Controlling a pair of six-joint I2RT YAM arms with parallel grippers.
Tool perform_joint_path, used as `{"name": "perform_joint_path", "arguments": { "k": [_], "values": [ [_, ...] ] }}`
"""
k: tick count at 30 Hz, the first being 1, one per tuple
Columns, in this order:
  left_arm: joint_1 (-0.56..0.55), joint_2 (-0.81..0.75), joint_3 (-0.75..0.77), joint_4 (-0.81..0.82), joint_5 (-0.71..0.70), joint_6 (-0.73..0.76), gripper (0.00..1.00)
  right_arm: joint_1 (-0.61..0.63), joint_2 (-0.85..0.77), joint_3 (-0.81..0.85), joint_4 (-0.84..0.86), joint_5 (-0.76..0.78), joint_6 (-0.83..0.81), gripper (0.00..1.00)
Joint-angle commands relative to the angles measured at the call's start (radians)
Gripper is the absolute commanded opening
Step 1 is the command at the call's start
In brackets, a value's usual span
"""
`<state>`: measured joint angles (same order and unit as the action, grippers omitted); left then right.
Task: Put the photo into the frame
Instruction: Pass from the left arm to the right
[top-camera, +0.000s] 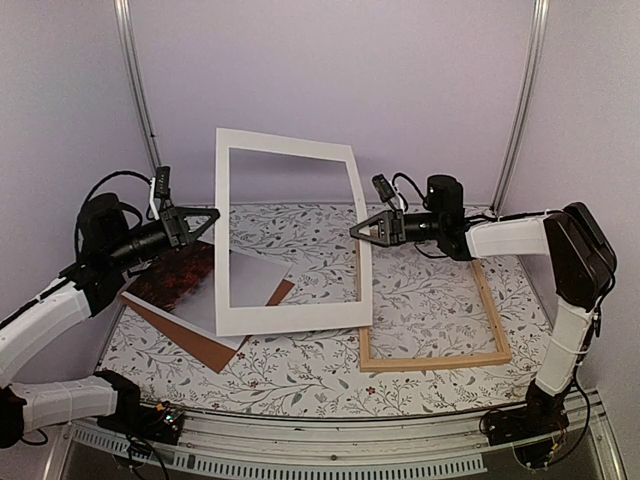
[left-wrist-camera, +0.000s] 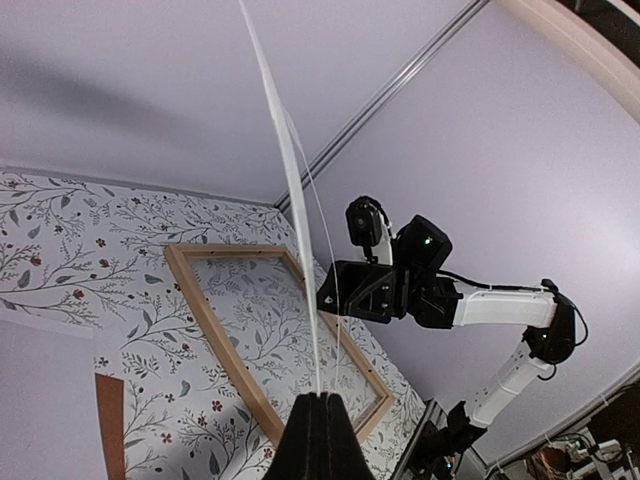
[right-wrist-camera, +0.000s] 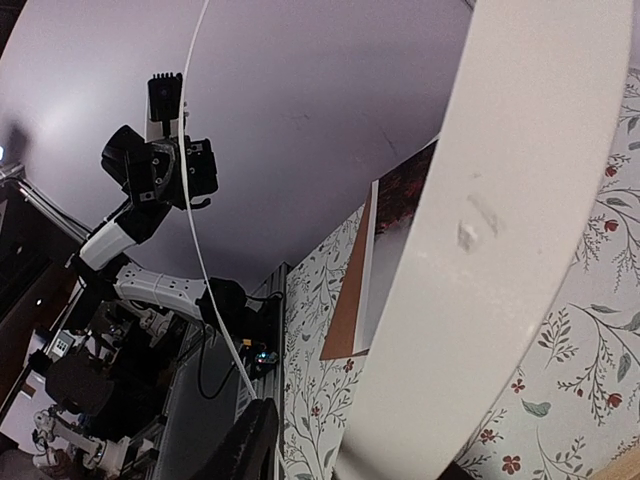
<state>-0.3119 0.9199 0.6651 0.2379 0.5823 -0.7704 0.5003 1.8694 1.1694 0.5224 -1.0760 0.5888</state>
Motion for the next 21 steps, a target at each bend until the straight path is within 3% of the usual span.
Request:
{"name": "perform_joint_path", "arguments": {
  "k": [1, 12, 21],
  "values": [
    [0.009, 0.006, -0.004, -0.02, -0.022, 0.002, 0.0, -0.011, -0.035, -0.008, 0.016, -0.002, 0.011, 0.35],
    [0.01, 0.024, -0.013, -0.052, -0.051, 0.009, 0.0, -0.033, -0.034, -0.015, -0.003, 0.006, 0.019, 0.25],
    [0.01, 0.065, -0.026, -0.04, -0.053, 0.003, 0.0, -0.04, -0.034, 0.021, -0.186, 0.069, -0.031, 0.04]
  ]
}}
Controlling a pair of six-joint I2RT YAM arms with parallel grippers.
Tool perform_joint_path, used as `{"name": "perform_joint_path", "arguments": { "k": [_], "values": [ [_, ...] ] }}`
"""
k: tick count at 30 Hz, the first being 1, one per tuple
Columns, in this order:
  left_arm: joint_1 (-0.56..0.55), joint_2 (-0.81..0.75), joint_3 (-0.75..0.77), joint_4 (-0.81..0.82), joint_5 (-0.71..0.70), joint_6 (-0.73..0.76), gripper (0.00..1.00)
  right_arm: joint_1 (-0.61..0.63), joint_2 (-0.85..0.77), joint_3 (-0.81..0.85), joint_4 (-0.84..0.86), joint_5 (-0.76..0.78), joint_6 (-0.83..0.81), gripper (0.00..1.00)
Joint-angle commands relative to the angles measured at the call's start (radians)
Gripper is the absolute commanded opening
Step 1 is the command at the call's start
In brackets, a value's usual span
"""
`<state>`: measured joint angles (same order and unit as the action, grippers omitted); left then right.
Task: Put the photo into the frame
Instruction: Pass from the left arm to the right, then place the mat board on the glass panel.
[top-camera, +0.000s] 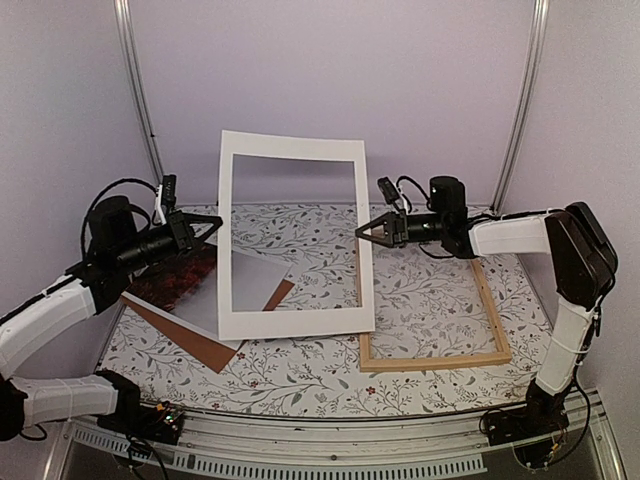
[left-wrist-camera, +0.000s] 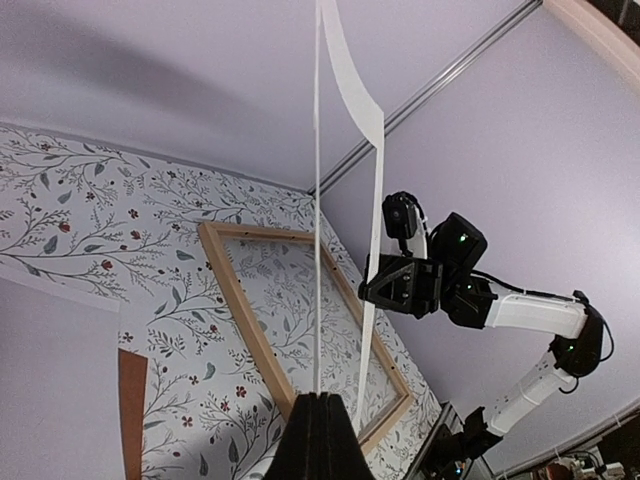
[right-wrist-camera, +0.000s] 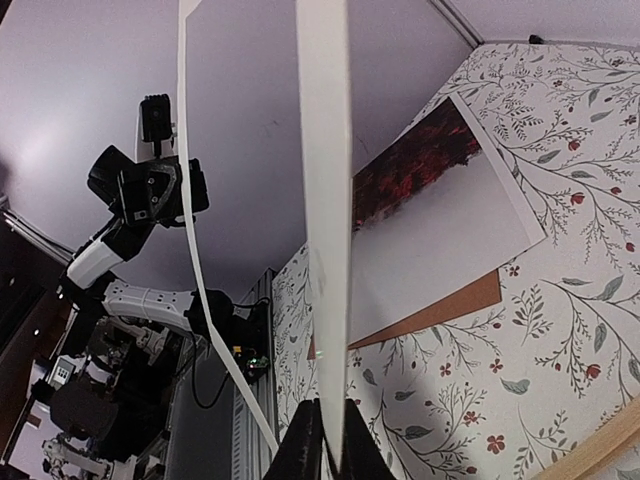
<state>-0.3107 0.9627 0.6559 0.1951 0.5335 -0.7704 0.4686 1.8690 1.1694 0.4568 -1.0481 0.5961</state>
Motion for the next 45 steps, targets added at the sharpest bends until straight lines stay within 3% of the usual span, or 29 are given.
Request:
{"name": "perform_joint_path", "arguments": {
  "k": [1, 11, 18, 23, 26, 35, 45],
  "values": [
    [0.008, 0.031, -0.02, 0.008, 0.003, -0.004, 0.0, -0.009, -0.037, 0.027, -0.152, 0.05, -0.046, 0.02],
    [-0.108, 0.171, -0.006, 0.06, -0.031, 0.012, 0.03, -0.053, -0.114, 0.057, -0.507, 0.091, -0.126, 0.0],
    [-0.225, 0.319, 0.043, 0.046, -0.098, 0.027, 0.27, -0.179, -0.2, 0.03, -0.81, 0.139, -0.265, 0.0],
    [-0.253, 0.366, 0.088, -0.029, -0.18, 0.076, 0.5, -0.306, -0.225, 0.019, -0.982, 0.142, -0.411, 0.0],
    [-0.262, 0.377, 0.111, -0.087, -0.222, 0.105, 0.59, -0.343, -0.226, 0.002, -1.018, 0.222, -0.439, 0.0],
    [-0.28, 0.386, 0.144, -0.166, -0.297, 0.157, 0.62, -0.353, -0.194, 0.004, -1.144, 0.494, -0.496, 0.0],
    [-0.295, 0.425, 0.178, -0.183, -0.305, 0.182, 0.62, -0.355, -0.196, 0.001, -1.143, 0.526, -0.511, 0.02]
  ]
}}
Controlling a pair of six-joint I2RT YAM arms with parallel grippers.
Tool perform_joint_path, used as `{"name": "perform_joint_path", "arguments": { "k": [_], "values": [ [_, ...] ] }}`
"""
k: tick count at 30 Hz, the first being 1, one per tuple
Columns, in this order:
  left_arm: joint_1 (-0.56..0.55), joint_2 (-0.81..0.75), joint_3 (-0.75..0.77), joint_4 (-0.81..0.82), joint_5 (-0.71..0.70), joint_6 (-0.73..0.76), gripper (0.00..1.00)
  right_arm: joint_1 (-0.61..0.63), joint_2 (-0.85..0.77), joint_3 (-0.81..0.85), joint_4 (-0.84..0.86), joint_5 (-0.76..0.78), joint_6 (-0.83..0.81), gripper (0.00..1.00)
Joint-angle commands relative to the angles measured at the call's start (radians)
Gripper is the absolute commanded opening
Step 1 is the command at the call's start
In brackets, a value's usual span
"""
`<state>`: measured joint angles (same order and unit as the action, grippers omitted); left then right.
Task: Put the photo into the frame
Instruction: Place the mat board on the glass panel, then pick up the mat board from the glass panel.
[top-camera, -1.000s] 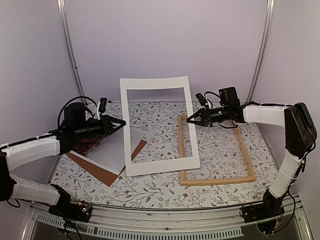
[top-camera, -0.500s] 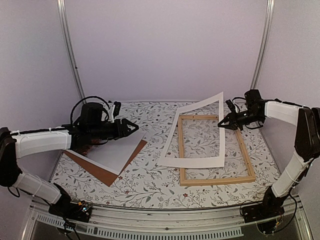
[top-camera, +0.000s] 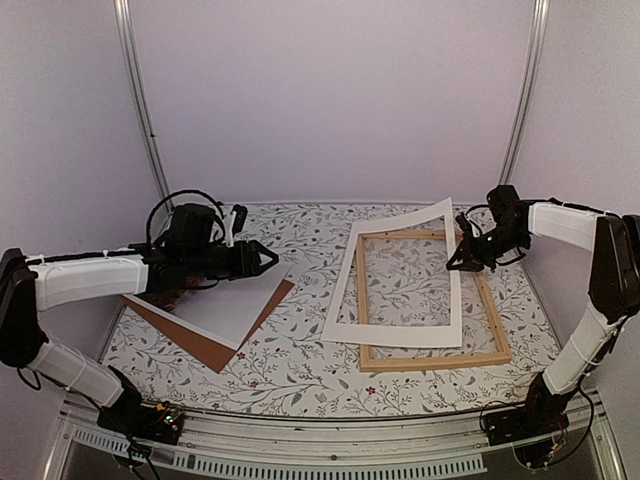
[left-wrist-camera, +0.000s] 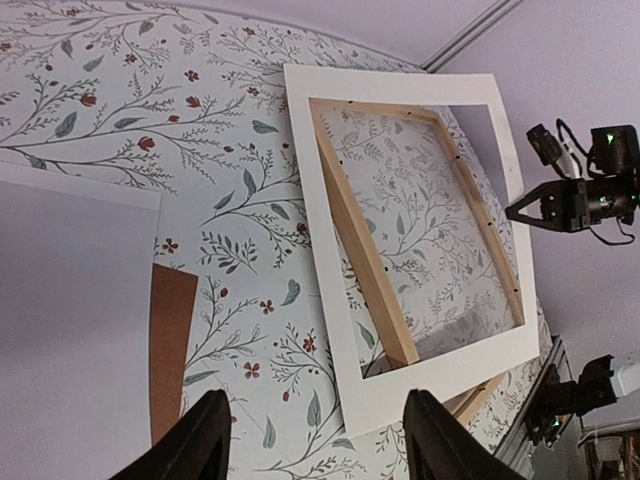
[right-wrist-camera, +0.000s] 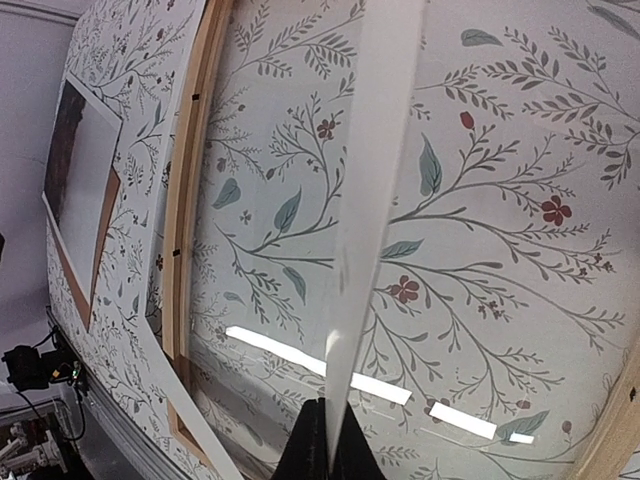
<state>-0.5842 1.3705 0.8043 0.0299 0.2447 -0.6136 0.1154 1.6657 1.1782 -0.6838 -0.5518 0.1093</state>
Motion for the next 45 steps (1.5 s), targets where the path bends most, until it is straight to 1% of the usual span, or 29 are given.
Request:
{"name": "perform_joint_path", "arguments": {
  "k": [1, 3, 7, 11, 13, 21, 29, 32, 35, 37, 41, 45],
  "values": [
    [-0.023, 0.018, 0.031, -0.018, -0.019, 0.026, 0.62, -0.002, 0.003, -0.008, 0.0, 0.036, -0.025, 0.02],
    [-0.027, 0.022, 0.031, -0.018, -0.025, 0.025, 0.62, -0.001, -0.019, -0.008, -0.005, 0.091, -0.026, 0.0],
    [-0.031, 0.031, 0.036, -0.019, -0.033, 0.028, 0.62, -0.002, -0.039, -0.001, -0.05, 0.283, -0.009, 0.0],
    [-0.031, 0.054, 0.066, -0.027, -0.034, 0.044, 0.61, -0.002, -0.016, 0.012, -0.076, 0.338, -0.003, 0.01],
    [-0.033, 0.063, 0.084, -0.067, -0.037, 0.052, 0.61, -0.002, -0.003, 0.019, -0.085, 0.355, -0.01, 0.02],
    [-0.036, 0.087, 0.098, -0.068, -0.037, 0.052, 0.61, 0.001, 0.043, 0.063, -0.148, 0.511, -0.017, 0.03],
    [-0.039, 0.118, 0.118, -0.068, -0.035, 0.056, 0.6, 0.041, 0.088, 0.107, -0.176, 0.695, -0.044, 0.06],
    [-0.04, 0.127, 0.121, -0.068, -0.034, 0.053, 0.59, 0.061, 0.089, 0.103, -0.145, 0.7, -0.118, 0.05],
    [-0.04, 0.136, 0.124, -0.068, -0.033, 0.048, 0.59, 0.066, 0.072, 0.109, -0.125, 0.662, -0.167, 0.03],
    [-0.04, 0.142, 0.129, -0.068, -0.029, 0.046, 0.59, 0.067, 0.063, 0.113, -0.116, 0.608, -0.188, 0.02],
    [-0.043, 0.156, 0.139, -0.068, -0.021, 0.04, 0.59, 0.064, 0.039, 0.115, -0.098, 0.452, -0.24, 0.0],
    [-0.047, 0.172, 0.152, -0.068, -0.009, 0.033, 0.58, 0.04, 0.009, 0.112, -0.11, 0.364, -0.268, 0.0]
  ]
}}
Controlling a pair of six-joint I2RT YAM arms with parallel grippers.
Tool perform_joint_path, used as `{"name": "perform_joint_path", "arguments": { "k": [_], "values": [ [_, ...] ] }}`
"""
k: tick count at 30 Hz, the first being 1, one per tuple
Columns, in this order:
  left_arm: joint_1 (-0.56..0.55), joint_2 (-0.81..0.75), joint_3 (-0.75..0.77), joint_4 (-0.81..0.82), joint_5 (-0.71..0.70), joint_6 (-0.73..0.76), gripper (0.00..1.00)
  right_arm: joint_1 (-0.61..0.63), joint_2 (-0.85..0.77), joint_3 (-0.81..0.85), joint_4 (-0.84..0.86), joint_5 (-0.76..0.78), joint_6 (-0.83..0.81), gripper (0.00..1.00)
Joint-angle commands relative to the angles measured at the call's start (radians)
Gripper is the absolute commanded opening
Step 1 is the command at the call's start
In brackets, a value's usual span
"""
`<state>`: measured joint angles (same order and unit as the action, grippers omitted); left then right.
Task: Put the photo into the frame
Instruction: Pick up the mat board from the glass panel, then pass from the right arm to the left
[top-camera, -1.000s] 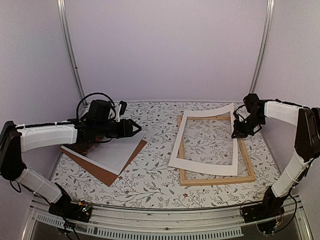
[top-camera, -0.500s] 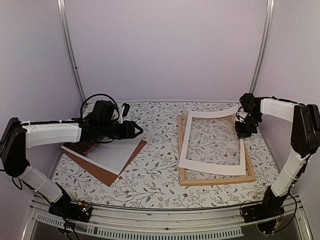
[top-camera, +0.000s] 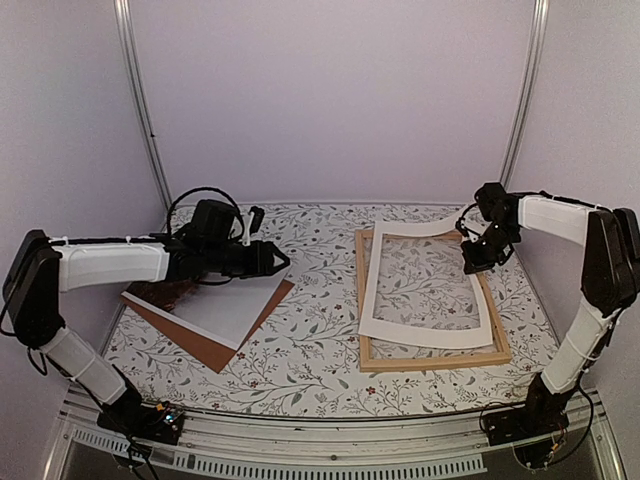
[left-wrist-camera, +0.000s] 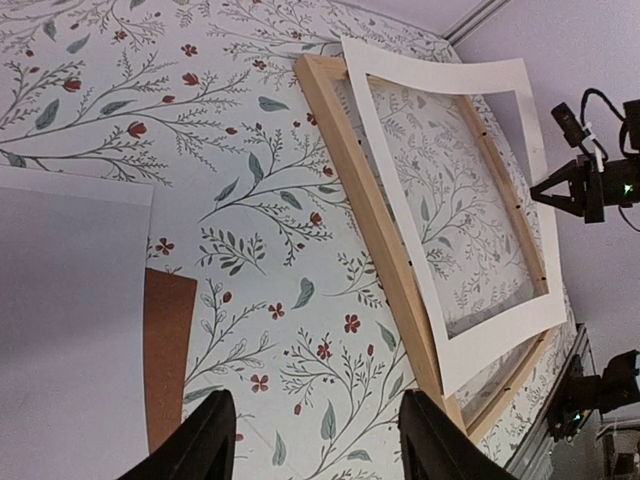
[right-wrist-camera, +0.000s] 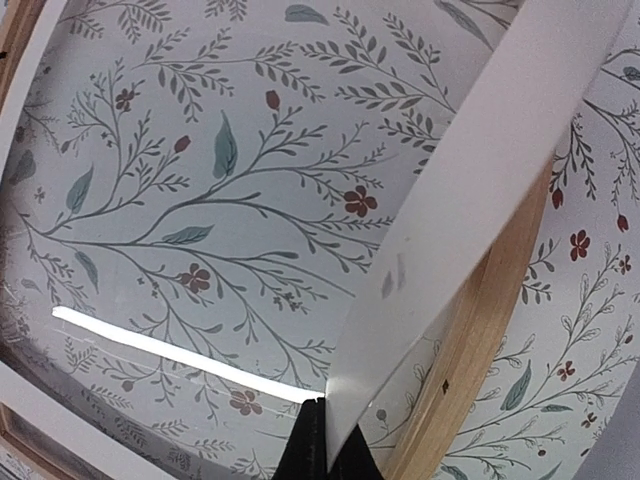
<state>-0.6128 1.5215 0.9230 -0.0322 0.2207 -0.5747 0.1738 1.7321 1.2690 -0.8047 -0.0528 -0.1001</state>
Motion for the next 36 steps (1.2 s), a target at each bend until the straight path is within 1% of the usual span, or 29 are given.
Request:
{"name": "perform_joint_path", "arguments": {
  "k": [1, 4, 8, 11, 14, 23, 24, 26, 28, 31, 33, 36],
  "values": [
    [-0.019, 0.023, 0.037, -0.006, 0.018, -0.008, 0.58, -0.029, -0.068, 0.019, 0.009, -0.155, -0.061, 0.0],
    [-0.023, 0.038, 0.055, -0.006, 0.026, -0.008, 0.58, -0.046, -0.112, 0.012, 0.008, -0.206, -0.056, 0.0],
    [-0.031, 0.057, 0.079, -0.006, 0.032, -0.01, 0.58, -0.051, -0.173, -0.007, 0.008, -0.204, -0.043, 0.02],
    [-0.047, 0.072, 0.099, -0.005, 0.03, 0.0, 0.58, -0.053, -0.217, -0.02, 0.019, -0.219, -0.023, 0.0],
    [-0.071, 0.09, 0.108, 0.015, 0.033, 0.034, 0.59, -0.054, -0.271, -0.034, 0.052, -0.324, -0.018, 0.0],
    [-0.091, 0.112, 0.059, 0.307, 0.144, 0.129, 0.6, -0.052, -0.423, -0.044, 0.145, -0.658, -0.033, 0.0],
    [-0.09, 0.12, 0.062, 0.325, 0.158, 0.14, 0.61, -0.053, -0.436, -0.043, 0.156, -0.698, -0.031, 0.0],
    [-0.091, 0.136, 0.062, 0.366, 0.182, 0.15, 0.66, -0.051, -0.45, -0.04, 0.174, -0.759, -0.022, 0.0],
    [-0.088, 0.15, 0.062, 0.405, 0.197, 0.154, 0.69, -0.051, -0.458, -0.035, 0.182, -0.805, -0.015, 0.0],
    [-0.076, 0.178, 0.065, 0.44, 0.213, 0.149, 0.73, -0.051, -0.463, -0.034, 0.198, -0.864, -0.01, 0.0],
    [-0.058, 0.199, 0.064, 0.474, 0.25, 0.135, 0.77, -0.051, -0.465, -0.039, 0.214, -0.921, -0.002, 0.0],
    [-0.034, 0.229, 0.063, 0.54, 0.307, 0.111, 0.83, -0.039, -0.471, -0.04, 0.226, -0.953, 0.009, 0.0]
  ]
}}
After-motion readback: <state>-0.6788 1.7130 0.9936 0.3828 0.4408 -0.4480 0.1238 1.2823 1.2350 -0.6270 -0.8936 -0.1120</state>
